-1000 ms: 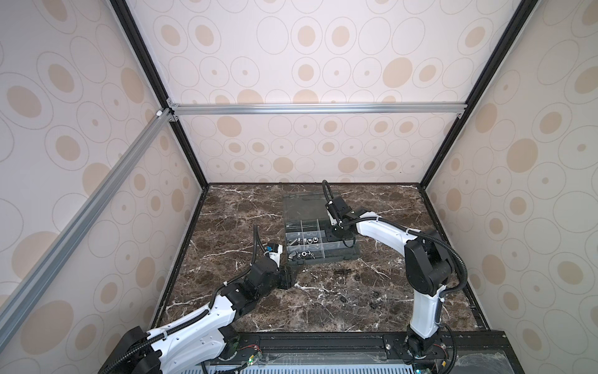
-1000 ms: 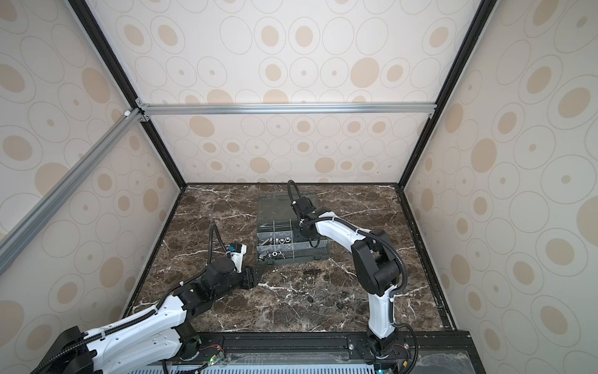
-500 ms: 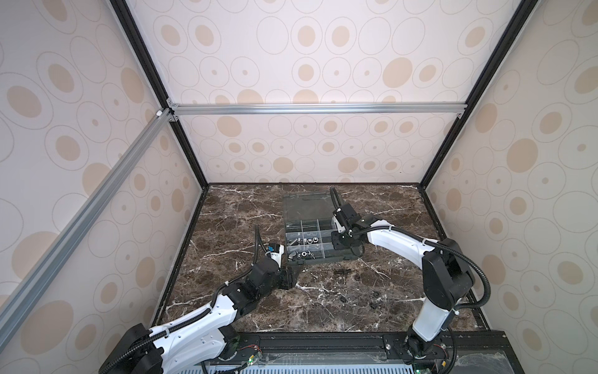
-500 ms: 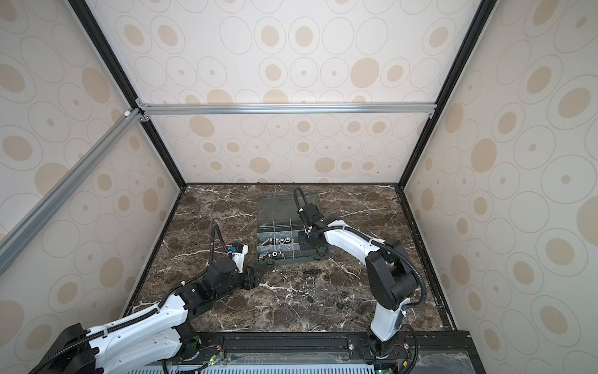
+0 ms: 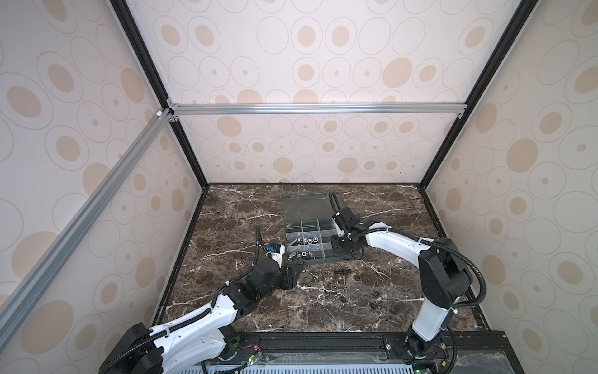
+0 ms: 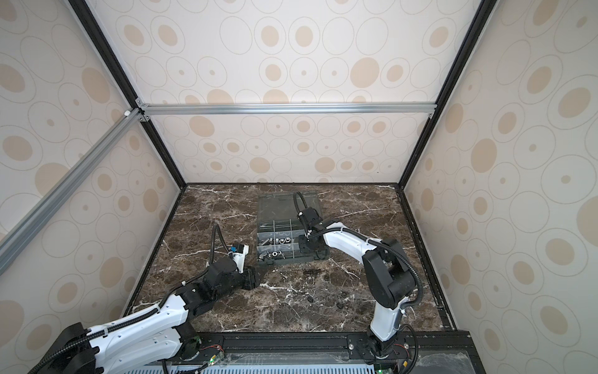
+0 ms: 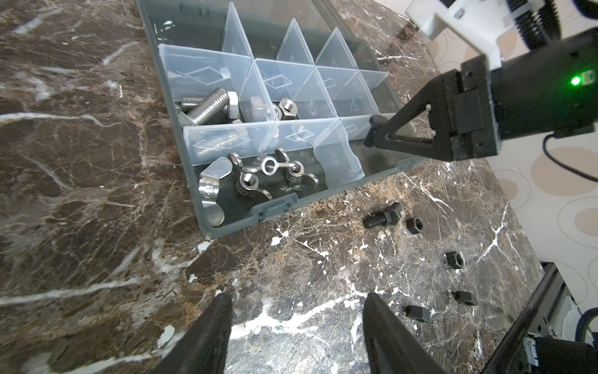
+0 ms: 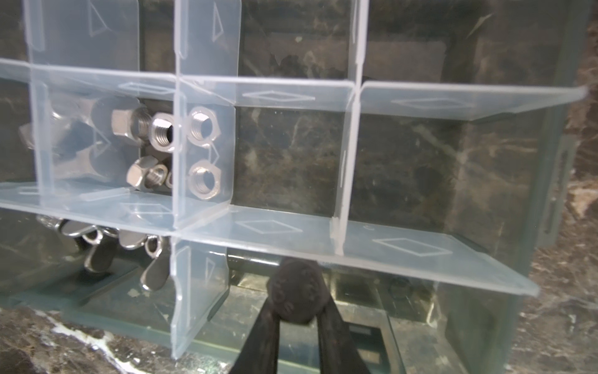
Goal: Sort the screws and nuts into containers
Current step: Place the screw into the container, then pick up the screw at the center of the table.
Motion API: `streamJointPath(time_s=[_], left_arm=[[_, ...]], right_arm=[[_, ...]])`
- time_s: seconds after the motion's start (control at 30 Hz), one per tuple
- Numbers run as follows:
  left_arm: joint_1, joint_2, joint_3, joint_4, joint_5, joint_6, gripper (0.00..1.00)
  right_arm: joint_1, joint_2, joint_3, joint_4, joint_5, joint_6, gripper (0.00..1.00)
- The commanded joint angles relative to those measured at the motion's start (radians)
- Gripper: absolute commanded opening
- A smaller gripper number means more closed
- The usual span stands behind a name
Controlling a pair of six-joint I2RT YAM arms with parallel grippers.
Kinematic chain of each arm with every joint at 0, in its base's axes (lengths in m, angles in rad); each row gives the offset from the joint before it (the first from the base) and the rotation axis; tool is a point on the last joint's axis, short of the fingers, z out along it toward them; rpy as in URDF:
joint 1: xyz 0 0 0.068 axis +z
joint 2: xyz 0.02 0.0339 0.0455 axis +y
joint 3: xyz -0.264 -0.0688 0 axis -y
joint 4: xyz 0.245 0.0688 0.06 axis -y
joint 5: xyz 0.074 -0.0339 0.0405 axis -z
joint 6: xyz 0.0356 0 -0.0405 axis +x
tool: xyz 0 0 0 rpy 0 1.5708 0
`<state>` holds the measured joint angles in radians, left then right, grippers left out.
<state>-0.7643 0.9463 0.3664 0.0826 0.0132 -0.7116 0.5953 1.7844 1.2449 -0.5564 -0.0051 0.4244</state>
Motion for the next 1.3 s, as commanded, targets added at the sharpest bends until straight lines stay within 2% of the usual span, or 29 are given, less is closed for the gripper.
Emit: streamJointPath(time_s=[0.0, 0.33, 0.6, 0.9, 1.27], left_arm=[[-0.008, -0.009, 0.007, 0.017, -0.021, -0.018, 0.65], [-0.014, 0.017, 0.02, 0.021, -0.017, -0.005, 0.65], [-0.039, 0.071, 0.048, 0.018, -0.008, 0.018, 0.64], [-0.135, 0.225, 0.129, 0.028, -0.029, 0.078, 0.63], [-0.224, 0.48, 0.314, 0.002, 0.012, 0.239, 0.6]], right_arm=[[0.006, 0.006, 0.011, -0.013, 0.005, -0.001, 0.29], [0.007, -0.037, 0.024, -0.032, 0.019, -0.007, 0.34], [0.006, -0.127, 0.002, -0.04, 0.058, -0.009, 0.36], [-0.018, -0.26, -0.102, -0.047, 0.098, 0.011, 0.37], [-0.066, -0.434, -0.24, -0.066, 0.128, 0.042, 0.38]])
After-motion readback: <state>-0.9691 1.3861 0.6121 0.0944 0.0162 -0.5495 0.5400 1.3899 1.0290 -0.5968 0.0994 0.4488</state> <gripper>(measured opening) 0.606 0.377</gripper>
